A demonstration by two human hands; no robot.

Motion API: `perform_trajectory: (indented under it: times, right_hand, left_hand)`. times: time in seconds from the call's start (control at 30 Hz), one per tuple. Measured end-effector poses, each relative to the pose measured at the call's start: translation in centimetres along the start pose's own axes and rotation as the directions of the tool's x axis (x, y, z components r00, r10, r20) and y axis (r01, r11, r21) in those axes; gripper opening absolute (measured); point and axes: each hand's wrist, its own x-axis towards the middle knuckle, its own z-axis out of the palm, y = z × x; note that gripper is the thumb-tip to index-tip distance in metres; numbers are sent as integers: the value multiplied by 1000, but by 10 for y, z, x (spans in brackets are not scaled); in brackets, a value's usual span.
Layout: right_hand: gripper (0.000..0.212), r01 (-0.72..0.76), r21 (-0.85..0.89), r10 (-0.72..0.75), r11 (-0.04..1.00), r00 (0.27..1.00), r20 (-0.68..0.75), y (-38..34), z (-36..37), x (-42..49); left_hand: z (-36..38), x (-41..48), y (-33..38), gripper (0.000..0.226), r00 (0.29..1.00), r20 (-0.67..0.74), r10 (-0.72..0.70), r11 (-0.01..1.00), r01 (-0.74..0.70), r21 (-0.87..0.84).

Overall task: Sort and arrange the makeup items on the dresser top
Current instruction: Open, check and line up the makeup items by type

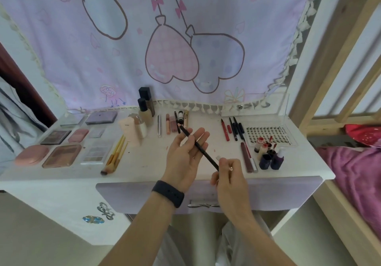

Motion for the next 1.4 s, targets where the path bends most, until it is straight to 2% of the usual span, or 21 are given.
perform_trajectory:
  times: [0.07, 0.13, 0.2, 0.27, 0.33, 0.4, 0.5, 0.67, 0.77, 0.83, 0.93, 1.2, 1.3, 1.4]
  right_hand:
    - [34, -8, 50, 10, 999, 999, -46, 0, 4, 3]
    - [32, -28, 75, 33, 997, 997, -72, 1, 5, 8]
    - [32, -46, 87, 53, 995, 995, -83, 4, 6, 13]
    - [32, -57, 67, 62, 996, 996, -71, 6, 7, 17]
    - [30, -54, 20, 55, 998, 997, -45, 8, 7, 20]
    - [26, -22, -35, 20, 999, 999, -47, 13, 6, 23]
    - [25, 62, -122, -77, 991, 990, -119, 16, 7, 28]
    - [30, 232, -69, -241, 970, 951, -196, 26, 11, 46]
    - [35, 206, -49, -212, 977, 956, -201, 34, 12, 54]
    - [33, 194, -66, -204, 979, 959, -197, 36, 13, 56]
    - [34, 203, -104, -220, 974, 955, -200, 35, 14, 56]
    - [31, 190, -84, -202, 978, 964, -175, 30, 9, 53]
    - [30, 198, -65, -207, 978, 961, -184, 31, 9, 52]
    - [30, 194, -56, -201, 979, 959, -199, 33, 9, 53]
  left_hand:
    - [2, -1, -6, 26, 1000, -14, 22, 996, -21, 88]
    - [0, -3, -10, 23, 998, -33, 61, 958, -49, 284]
    - [-4, -5, -15, 22, 998, -6, 66, 846, -53, 530]
    - [-9, -8, -20, 21, 998, 27, 50, 740, -55, 670]
    - [-11, -5, -22, 19, 996, 19, 89, 680, -75, 730]
    - [-12, 5, -16, 18, 994, -6, 111, 673, -70, 736]
    - [-11, 32, -1, 19, 997, -52, 51, 656, 6, 755]
    - [-5, 90, 9, 27, 990, -118, -76, 344, 137, 929]
    - [6, 123, 6, 21, 982, -147, -115, 162, 164, 973]
    - [13, 142, 2, 17, 986, -137, -100, 68, 144, 987]
    - [19, 157, -4, 21, 994, -92, -52, -56, 89, 994]
    - [21, 167, -17, 30, 997, -45, 67, -140, 54, 989]
    - [22, 167, -18, 17, 995, -43, 85, -125, 53, 991]
    - [23, 167, -19, 16, 995, -53, 85, -88, 60, 994]
